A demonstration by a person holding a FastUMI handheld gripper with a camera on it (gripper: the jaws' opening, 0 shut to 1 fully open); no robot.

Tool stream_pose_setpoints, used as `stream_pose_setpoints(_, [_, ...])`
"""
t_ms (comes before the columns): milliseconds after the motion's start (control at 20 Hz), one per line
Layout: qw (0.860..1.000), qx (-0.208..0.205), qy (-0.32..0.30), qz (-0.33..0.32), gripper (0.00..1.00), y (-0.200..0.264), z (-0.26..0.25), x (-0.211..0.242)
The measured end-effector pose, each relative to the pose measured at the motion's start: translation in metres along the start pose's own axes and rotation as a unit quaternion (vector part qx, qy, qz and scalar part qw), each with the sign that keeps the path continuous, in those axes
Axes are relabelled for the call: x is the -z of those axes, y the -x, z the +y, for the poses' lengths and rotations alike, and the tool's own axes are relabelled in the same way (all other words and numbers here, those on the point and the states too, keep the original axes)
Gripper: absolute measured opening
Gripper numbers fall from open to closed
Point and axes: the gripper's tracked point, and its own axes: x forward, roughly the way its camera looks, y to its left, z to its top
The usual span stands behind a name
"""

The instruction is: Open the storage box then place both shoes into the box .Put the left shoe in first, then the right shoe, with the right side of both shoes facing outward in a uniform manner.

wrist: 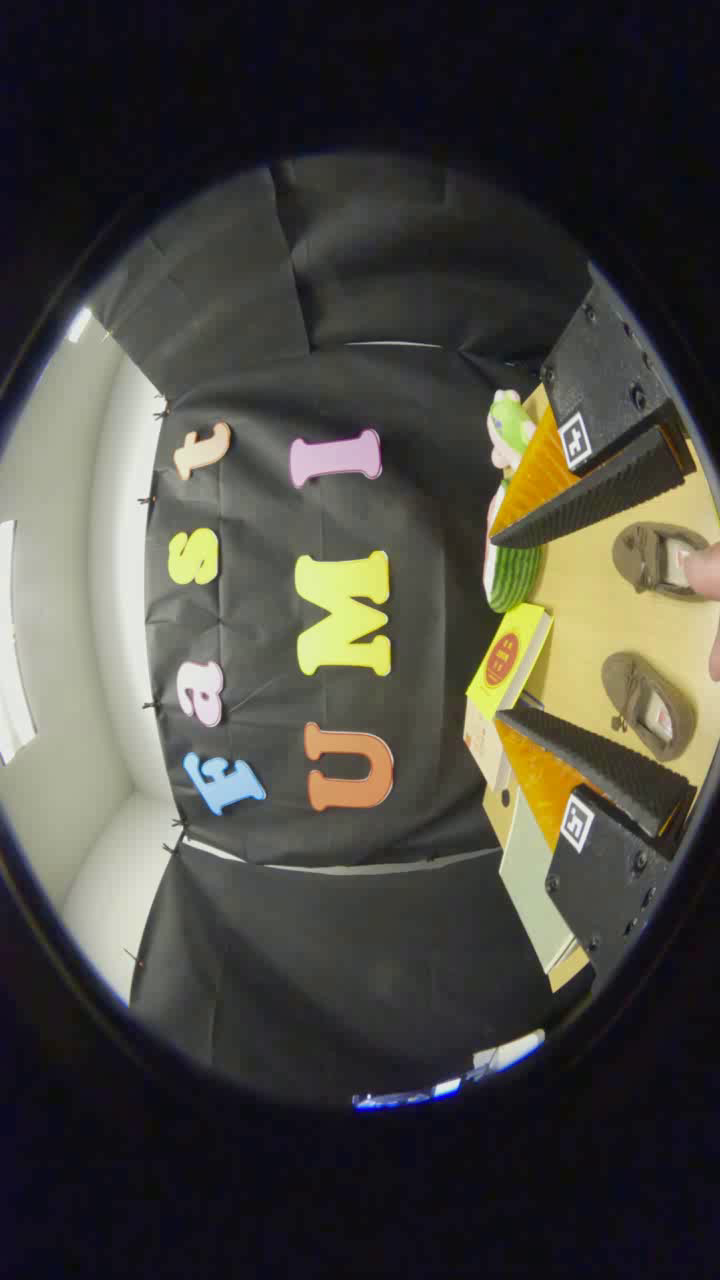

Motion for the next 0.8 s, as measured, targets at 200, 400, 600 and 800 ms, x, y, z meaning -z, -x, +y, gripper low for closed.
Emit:
stream_pose_setpoints(200, [1.0,-0.001,-0.003,0.006,1.0,-0.0026,-0.0007,0.0043])
stream_pose_setpoints(400, [1.0,0.002,-0.005,0.002,1.0,-0.002,-0.0032,0.0004])
stream_pose_setpoints(600, [1.0,0.001,-0.003,0.0,1.0,-0.0011,-0.0016,-0.0006])
stream_pose_setpoints(800, [1.0,0.004,-0.002,-0.001,1.0,-0.0009,-0.0046,-0.0008])
